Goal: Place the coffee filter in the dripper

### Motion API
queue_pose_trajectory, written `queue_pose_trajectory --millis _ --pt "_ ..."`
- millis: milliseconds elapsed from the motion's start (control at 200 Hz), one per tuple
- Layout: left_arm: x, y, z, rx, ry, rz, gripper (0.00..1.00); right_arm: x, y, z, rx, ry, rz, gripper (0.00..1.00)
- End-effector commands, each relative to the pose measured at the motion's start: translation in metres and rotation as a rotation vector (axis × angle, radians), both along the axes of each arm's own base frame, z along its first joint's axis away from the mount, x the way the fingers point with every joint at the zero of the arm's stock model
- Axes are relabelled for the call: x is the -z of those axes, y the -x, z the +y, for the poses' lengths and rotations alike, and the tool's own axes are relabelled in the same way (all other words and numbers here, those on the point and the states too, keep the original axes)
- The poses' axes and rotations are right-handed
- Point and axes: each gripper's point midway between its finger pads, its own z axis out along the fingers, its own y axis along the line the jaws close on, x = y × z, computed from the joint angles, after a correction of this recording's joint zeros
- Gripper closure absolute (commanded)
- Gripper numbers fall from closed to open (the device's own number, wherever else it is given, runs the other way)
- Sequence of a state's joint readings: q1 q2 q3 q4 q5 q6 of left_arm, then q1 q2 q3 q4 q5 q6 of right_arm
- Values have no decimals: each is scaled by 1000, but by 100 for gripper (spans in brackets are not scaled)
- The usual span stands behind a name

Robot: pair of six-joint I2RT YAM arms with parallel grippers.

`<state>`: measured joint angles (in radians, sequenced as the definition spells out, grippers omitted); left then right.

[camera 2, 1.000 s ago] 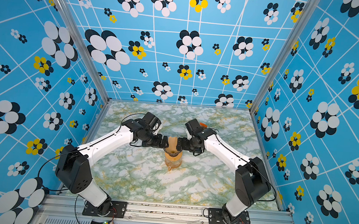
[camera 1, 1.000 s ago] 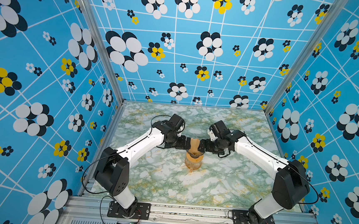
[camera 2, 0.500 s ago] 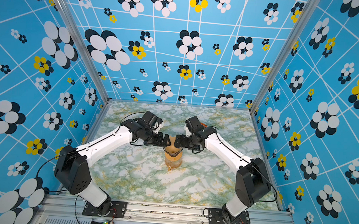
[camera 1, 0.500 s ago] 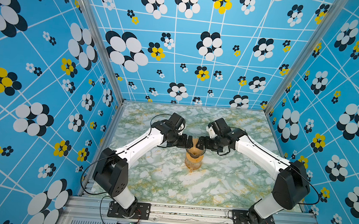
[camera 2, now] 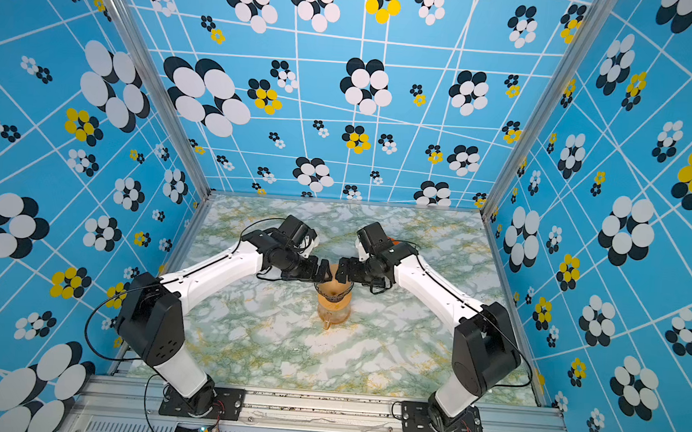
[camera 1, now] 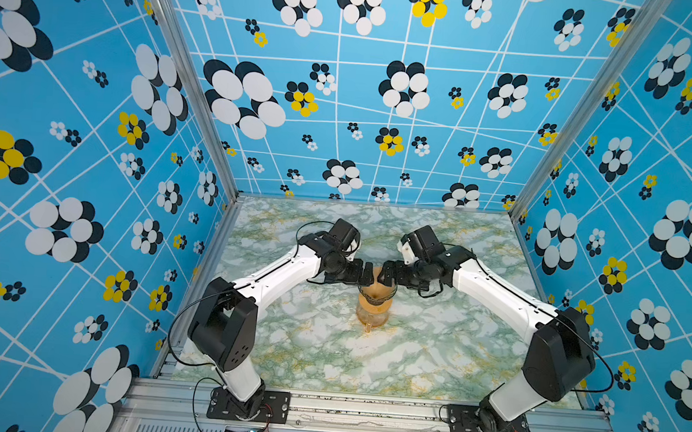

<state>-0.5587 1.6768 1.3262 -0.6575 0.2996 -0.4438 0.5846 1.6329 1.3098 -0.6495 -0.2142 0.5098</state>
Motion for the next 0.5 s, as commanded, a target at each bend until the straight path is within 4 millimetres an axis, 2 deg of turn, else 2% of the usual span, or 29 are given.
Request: queue_pose_trajectory --millis 0,495 --pt "-5 -8 -6 14 4 -27 1 1 -8 -5 30 19 -3 4" --pt "5 -12 5 -31 -50 -30 1 7 -11 -12 50 56 -7 5"
